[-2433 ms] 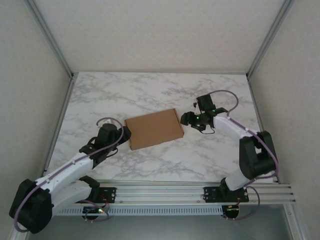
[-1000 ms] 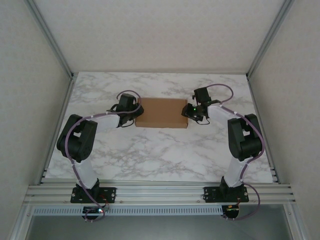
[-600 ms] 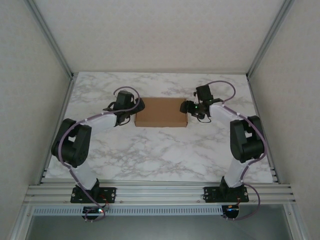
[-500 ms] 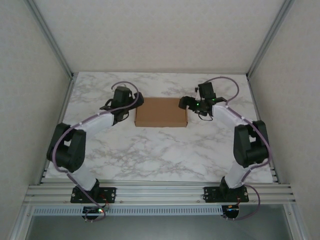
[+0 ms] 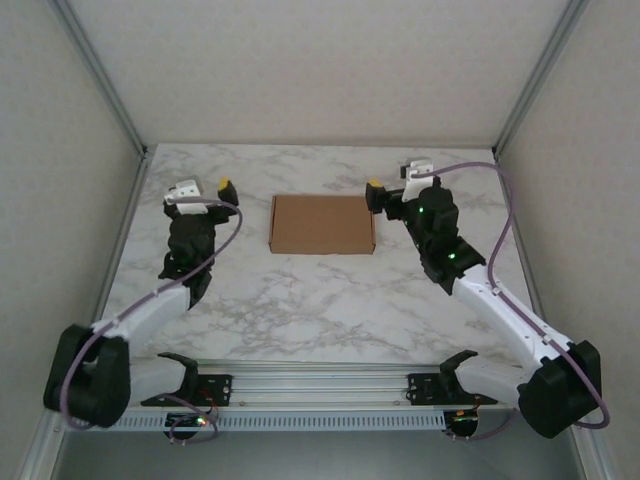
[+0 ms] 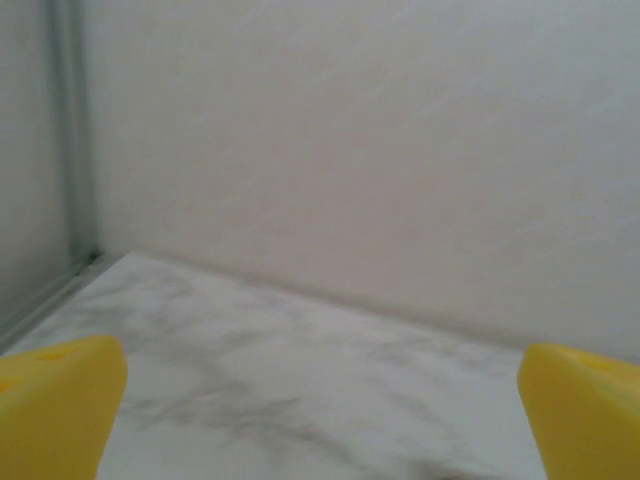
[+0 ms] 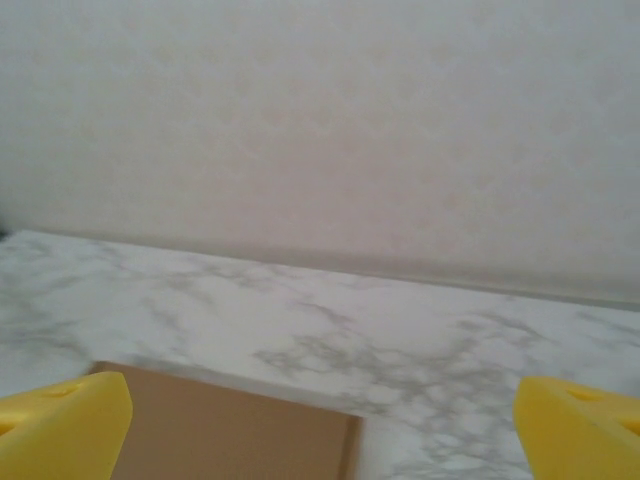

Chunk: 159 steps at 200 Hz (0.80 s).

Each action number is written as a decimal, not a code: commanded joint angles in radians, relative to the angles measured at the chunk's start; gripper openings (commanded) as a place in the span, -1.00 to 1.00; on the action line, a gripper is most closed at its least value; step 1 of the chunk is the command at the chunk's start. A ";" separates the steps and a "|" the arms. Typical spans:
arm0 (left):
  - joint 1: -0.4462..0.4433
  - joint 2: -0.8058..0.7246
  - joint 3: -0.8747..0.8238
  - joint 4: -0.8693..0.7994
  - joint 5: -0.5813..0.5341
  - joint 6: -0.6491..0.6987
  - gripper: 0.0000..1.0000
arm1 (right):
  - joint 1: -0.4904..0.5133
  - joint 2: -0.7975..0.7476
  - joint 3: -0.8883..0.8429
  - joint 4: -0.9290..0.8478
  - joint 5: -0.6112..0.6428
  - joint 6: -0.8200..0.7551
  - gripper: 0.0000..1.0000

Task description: Fold the paper box

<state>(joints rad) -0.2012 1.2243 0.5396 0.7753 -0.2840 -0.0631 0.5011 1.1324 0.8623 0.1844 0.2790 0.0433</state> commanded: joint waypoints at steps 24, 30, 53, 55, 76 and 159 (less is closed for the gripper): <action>0.264 0.121 -0.163 0.184 0.177 -0.111 0.99 | -0.087 0.105 -0.246 0.185 0.267 -0.083 0.98; 0.265 0.132 -0.163 0.214 0.190 -0.098 0.99 | -0.114 0.130 -0.261 0.199 0.276 -0.080 0.98; 0.264 0.170 -0.121 0.188 0.180 -0.063 0.99 | -0.206 0.217 -0.321 0.275 0.276 -0.048 0.98; 0.264 0.172 -0.119 0.183 0.179 -0.063 0.99 | -0.216 0.221 -0.325 0.281 0.268 -0.044 0.97; 0.266 0.175 -0.078 0.071 0.174 -0.044 0.99 | -0.262 0.272 -0.357 0.358 0.207 -0.034 0.98; 0.227 0.322 -0.328 0.560 0.226 0.033 0.99 | -0.338 0.413 -0.558 0.820 0.032 -0.058 0.98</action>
<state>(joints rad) 0.0647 1.5265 0.1539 1.2057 -0.0998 -0.0959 0.1810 1.4662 0.3000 0.8337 0.3992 -0.0109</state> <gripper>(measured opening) 0.994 0.987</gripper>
